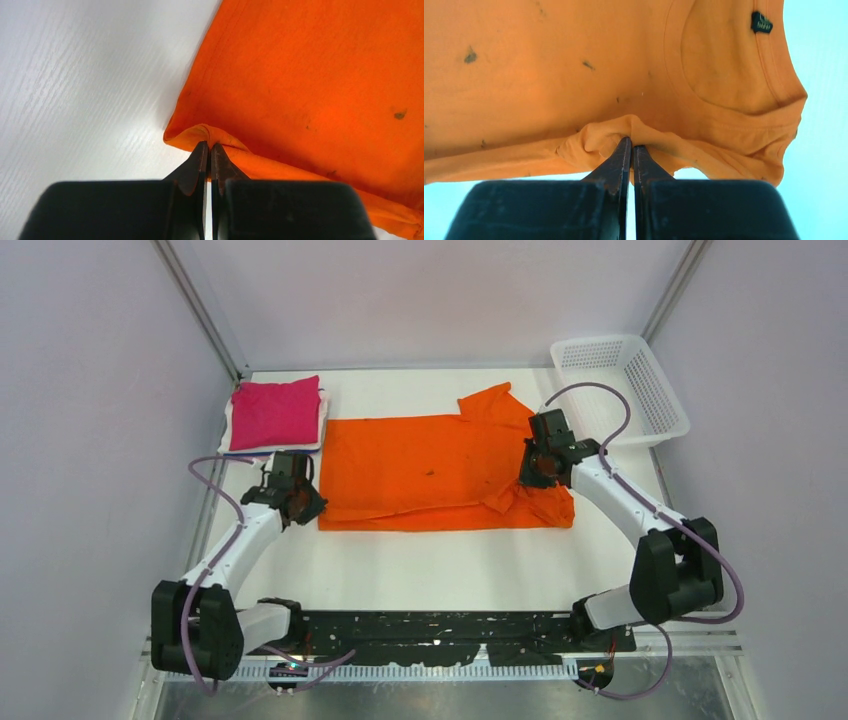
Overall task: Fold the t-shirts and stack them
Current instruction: Fold the flattened tshirt in 1/3 of the way, then grab the side of the flattened tshirt furthest away from the robot with both arms
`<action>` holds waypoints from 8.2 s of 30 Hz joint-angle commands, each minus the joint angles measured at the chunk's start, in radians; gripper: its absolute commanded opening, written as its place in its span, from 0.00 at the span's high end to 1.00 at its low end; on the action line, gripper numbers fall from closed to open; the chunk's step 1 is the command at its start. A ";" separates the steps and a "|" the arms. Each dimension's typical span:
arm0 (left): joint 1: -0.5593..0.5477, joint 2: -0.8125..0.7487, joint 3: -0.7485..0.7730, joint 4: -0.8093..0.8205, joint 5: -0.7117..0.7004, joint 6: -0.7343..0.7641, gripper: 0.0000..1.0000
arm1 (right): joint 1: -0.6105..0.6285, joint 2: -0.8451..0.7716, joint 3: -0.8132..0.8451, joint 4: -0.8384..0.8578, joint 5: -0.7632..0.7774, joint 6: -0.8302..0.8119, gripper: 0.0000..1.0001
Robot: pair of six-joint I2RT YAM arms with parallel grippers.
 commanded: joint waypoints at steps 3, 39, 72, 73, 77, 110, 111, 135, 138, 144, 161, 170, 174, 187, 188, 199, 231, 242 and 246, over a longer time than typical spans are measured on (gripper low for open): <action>0.035 0.117 0.083 0.088 -0.012 0.011 1.00 | -0.050 0.137 0.133 0.058 -0.025 -0.039 0.94; 0.084 0.079 -0.003 0.206 0.349 0.097 0.00 | -0.026 0.275 -0.009 0.396 -0.288 -0.040 0.05; 0.004 0.342 0.125 0.411 0.464 0.056 0.00 | -0.018 0.269 -0.034 0.519 -0.192 0.028 0.05; -0.011 0.377 0.139 0.418 0.458 0.055 0.00 | -0.020 0.281 -0.051 0.520 -0.192 0.030 0.04; -0.037 0.485 0.159 0.406 0.476 0.044 0.00 | -0.029 0.314 -0.094 0.519 -0.195 0.049 0.05; -0.408 -0.244 -0.456 0.150 0.338 -0.188 0.00 | 0.036 -0.298 -0.511 -0.088 -0.011 0.129 0.05; -0.437 -0.250 -0.459 0.149 0.340 -0.199 0.00 | 0.036 -0.300 -0.510 -0.088 0.002 0.128 0.05; -0.510 -0.235 -0.154 -0.044 0.045 -0.098 0.00 | 0.036 -0.473 -0.375 0.102 -0.055 0.078 0.05; -0.482 -0.204 -0.067 -0.084 -0.013 -0.062 0.00 | 0.036 -0.507 -0.333 0.150 -0.130 0.039 0.05; -0.234 -0.080 0.021 0.027 -0.024 0.053 0.00 | 0.036 -0.523 -0.361 0.325 -0.215 0.014 0.04; 0.031 0.569 0.343 0.263 0.243 0.199 0.01 | 0.036 -0.446 -0.382 0.415 -0.244 -0.040 0.05; 0.029 0.643 0.345 0.294 0.364 0.190 0.10 | 0.034 -0.486 -0.385 0.394 -0.174 -0.062 0.05; 0.023 0.663 0.338 0.308 0.390 0.175 0.20 | 0.034 -0.483 -0.383 0.392 -0.165 -0.069 0.05; -0.040 0.698 0.446 0.129 0.173 0.183 0.71 | 0.033 -0.455 -0.391 0.391 -0.138 -0.076 0.05; -0.050 0.703 0.462 0.107 0.149 0.183 0.76 | 0.033 -0.453 -0.392 0.391 -0.136 -0.077 0.05; -0.096 0.673 0.514 0.006 0.023 0.189 1.00 | 0.030 -0.390 -0.358 0.379 -0.017 -0.080 0.05; -0.129 0.567 0.497 -0.076 -0.121 0.131 0.61 | -0.043 0.709 0.627 0.099 0.099 -0.122 0.04; -0.055 0.714 0.622 -0.065 -0.018 0.079 0.24 | -0.056 0.675 0.572 0.114 0.093 -0.124 0.04; -0.055 0.762 0.614 -0.058 0.107 0.054 0.23 | -0.063 0.668 0.558 0.119 0.074 -0.118 0.04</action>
